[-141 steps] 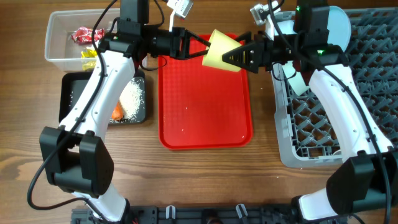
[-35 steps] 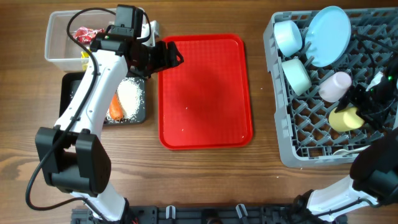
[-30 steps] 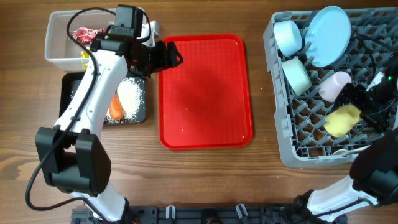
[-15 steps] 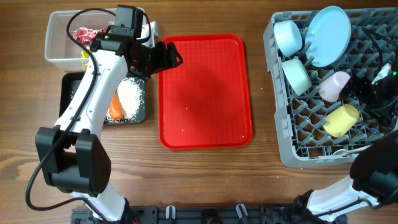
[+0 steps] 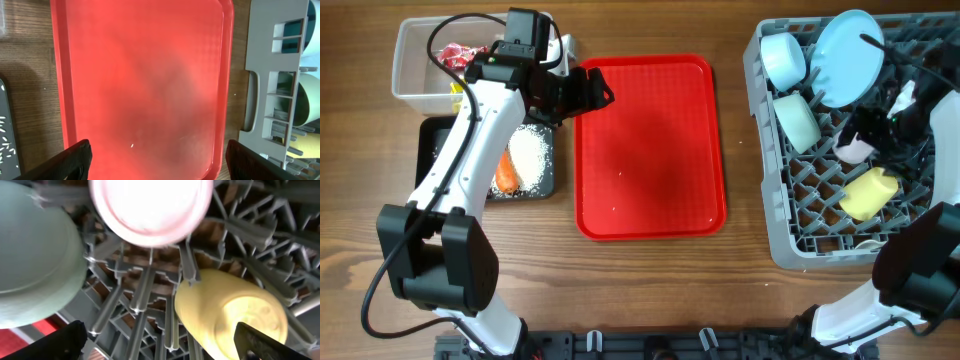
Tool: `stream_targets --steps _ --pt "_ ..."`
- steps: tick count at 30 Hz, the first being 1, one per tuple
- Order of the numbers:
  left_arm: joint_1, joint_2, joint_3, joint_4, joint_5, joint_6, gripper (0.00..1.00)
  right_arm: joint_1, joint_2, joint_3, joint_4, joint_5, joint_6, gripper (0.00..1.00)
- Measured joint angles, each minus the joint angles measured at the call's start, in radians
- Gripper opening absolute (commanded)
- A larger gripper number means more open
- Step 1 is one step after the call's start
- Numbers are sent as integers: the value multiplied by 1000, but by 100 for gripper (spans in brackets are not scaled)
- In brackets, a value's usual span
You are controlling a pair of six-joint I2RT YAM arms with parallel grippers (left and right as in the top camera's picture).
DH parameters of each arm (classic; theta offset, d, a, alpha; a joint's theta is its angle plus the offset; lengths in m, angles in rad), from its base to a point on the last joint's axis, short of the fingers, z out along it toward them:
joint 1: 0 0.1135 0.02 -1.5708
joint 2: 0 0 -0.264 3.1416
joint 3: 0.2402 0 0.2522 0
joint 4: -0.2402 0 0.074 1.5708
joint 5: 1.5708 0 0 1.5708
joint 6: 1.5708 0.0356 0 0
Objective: Sort waste into correct bins and load items into the dishwasher rack
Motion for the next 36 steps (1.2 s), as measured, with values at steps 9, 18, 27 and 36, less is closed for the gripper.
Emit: stream_targets --steps 9,18,27,36 --pt "0 0 0 -1 0 0 86 0 -2 -22 -63 0 3 99" --pt "0 0 0 -3 0 -1 100 0 -149 -21 -134 -60 -18 100" --pt "0 0 0 -3 0 3 100 109 -594 41 -155 -91 -80 100" --pt "0 0 0 -3 0 3 100 122 -882 52 -211 -101 292 100"
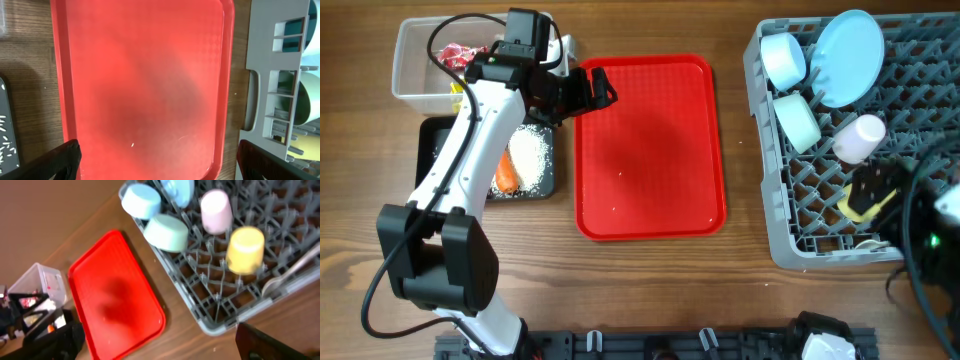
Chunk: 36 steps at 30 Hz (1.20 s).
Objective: Sort waste into correct bins and load items into the dishwasher rack
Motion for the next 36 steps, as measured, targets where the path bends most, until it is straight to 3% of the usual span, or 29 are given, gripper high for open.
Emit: stream_targets --steps 3,10,15,23,29,36 --pt "0 0 0 0 0 0 100 0 -38 0 18 0 -36 100" --pt "0 0 0 0 0 0 100 39 -87 -72 306 4 -288 100" --pt "0 0 -2 0 0 0 100 162 -319 -481 741 -16 -364 100" --pt "0 0 -2 -3 0 0 100 216 -685 -1231 1292 -138 -376 100" --pt "0 0 -3 -3 0 0 100 257 -791 -1457 1476 -146 -374 100" --pt "0 0 -3 -2 0 0 100 260 -880 -1590 1612 -42 -311 100"
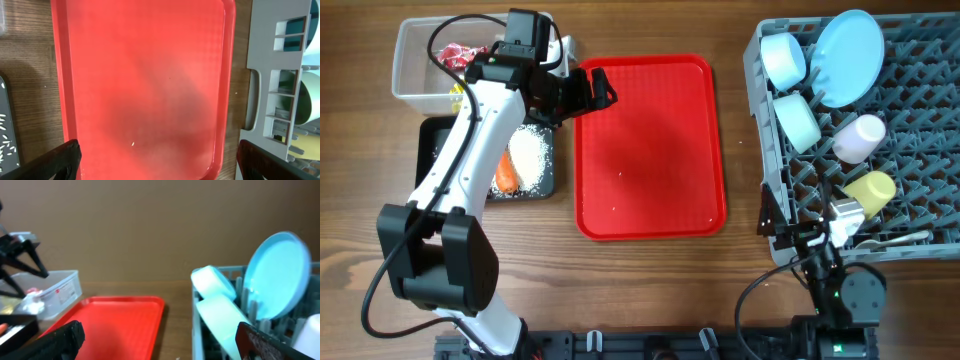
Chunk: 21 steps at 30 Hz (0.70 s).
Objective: Sort waste into correct bins and load items into the dishwasher rack
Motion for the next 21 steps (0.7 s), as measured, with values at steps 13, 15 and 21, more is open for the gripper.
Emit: stream_targets --steps 13,15,21 --pt "0 0 0 0 0 0 100 2 -34 -30 -82 43 7 100" --pt "0 0 0 0 0 0 100 2 -34 -30 -82 43 7 100" --pt "0 0 0 0 0 0 100 2 -34 -30 -82 43 7 100"
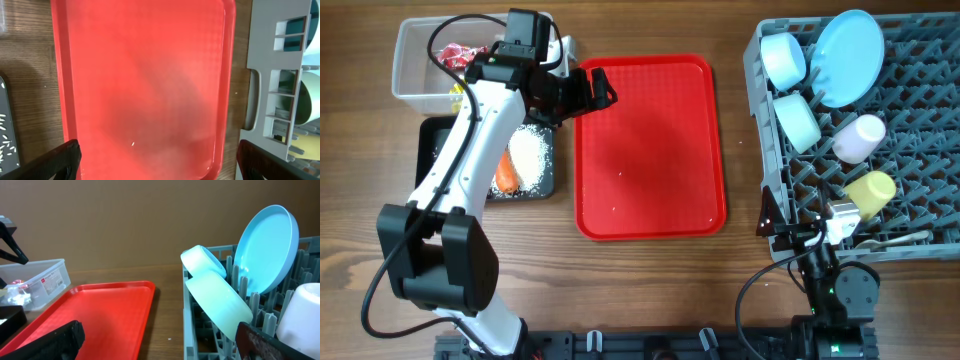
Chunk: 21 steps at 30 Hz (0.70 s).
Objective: Sort waste into correct bins and load items into the dishwasher rack
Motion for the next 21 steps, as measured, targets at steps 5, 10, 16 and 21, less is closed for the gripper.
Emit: stream_targets --steps 5,10,16,21 --pt "0 0 -1 -53 -84 0 100 0 0 0 0 0 0 100" --pt "-31 -26 -17 140 -187 40 100 0 -1 0 -1 0 0 100" --pt "-76 -305 -212 463 -217 182 100 0 -2 0 0 0 0 100" --pt "25 -602 -571 629 -227 189 100 0 -5 0 -1 0 0 100"
